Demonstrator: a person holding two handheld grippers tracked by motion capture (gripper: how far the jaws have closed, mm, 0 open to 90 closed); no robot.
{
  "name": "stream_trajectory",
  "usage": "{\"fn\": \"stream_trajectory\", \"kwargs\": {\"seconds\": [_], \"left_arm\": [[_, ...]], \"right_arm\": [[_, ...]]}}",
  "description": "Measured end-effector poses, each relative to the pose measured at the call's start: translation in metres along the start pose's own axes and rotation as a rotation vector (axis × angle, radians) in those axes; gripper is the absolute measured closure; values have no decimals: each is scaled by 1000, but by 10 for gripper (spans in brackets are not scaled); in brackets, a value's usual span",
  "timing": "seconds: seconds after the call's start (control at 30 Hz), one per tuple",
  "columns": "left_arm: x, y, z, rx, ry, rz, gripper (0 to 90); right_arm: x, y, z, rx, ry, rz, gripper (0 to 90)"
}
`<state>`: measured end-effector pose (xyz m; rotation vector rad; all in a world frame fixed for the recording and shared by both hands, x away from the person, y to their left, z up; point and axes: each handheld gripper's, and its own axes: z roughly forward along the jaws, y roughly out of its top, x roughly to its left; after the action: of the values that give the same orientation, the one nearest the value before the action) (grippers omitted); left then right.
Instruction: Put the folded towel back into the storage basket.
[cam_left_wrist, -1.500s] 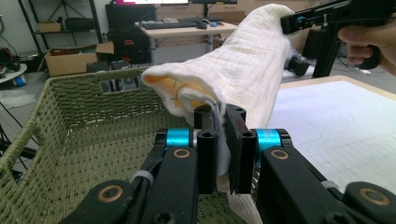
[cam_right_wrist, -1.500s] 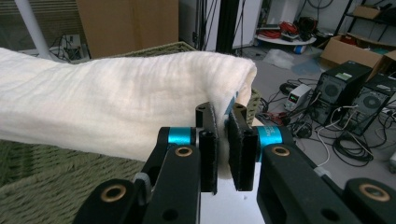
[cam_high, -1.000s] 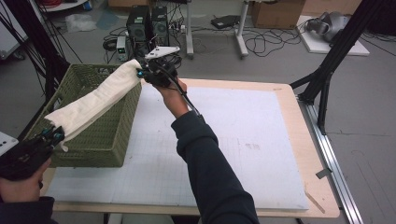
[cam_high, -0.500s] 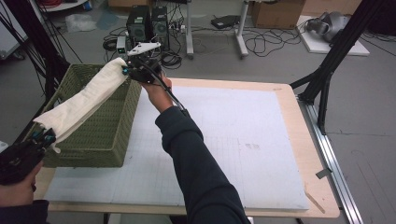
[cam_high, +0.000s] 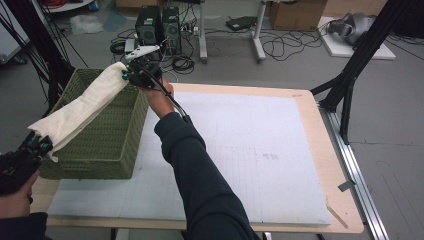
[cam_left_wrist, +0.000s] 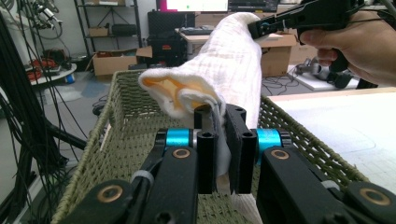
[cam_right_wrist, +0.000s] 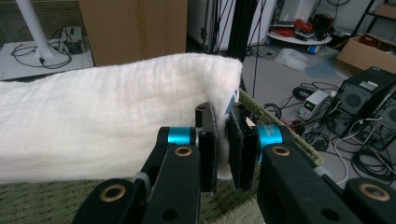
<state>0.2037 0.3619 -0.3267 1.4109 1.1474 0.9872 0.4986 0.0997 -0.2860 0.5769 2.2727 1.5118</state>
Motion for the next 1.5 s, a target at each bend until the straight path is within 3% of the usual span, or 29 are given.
{"fn": "stream_trajectory", "kwargs": {"seconds": [0.47, 0.53, 0.57, 0.6, 0.67, 0.77, 0.83, 1.17, 1.33, 1.5], "left_arm": [[10, -3, 6, 17, 33, -11, 827], [13, -4, 9, 29, 40, -21, 817], [15, -4, 12, 48, 41, -34, 799], [16, -5, 15, 60, 57, -46, 718], [17, -5, 16, 54, 79, -64, 492], [15, -4, 13, 23, 98, -51, 366], [14, -2, 11, 17, 96, -48, 345], [4, 5, 12, -13, 48, -47, 348], [-3, 5, 19, 10, -20, -65, 380], [-12, 3, 28, 11, -65, -108, 326]], "right_arm": [[6, 10, 15, 3, -14, -13, 839], [7, 10, 17, 10, -27, -27, 810], [8, 10, 18, 14, -47, -25, 751], [7, 8, 19, 12, -70, -11, 656], [4, 7, 18, 8, -82, 8, 600], [1, 6, 13, 8, -82, 6, 574], [-2, 6, 9, 3, -80, 6, 575], [-10, 0, -19, -29, -62, 11, 530], [-16, -7, -37, -40, -32, 36, 442], [-20, -17, -56, -29, 11, 51, 363]]}}
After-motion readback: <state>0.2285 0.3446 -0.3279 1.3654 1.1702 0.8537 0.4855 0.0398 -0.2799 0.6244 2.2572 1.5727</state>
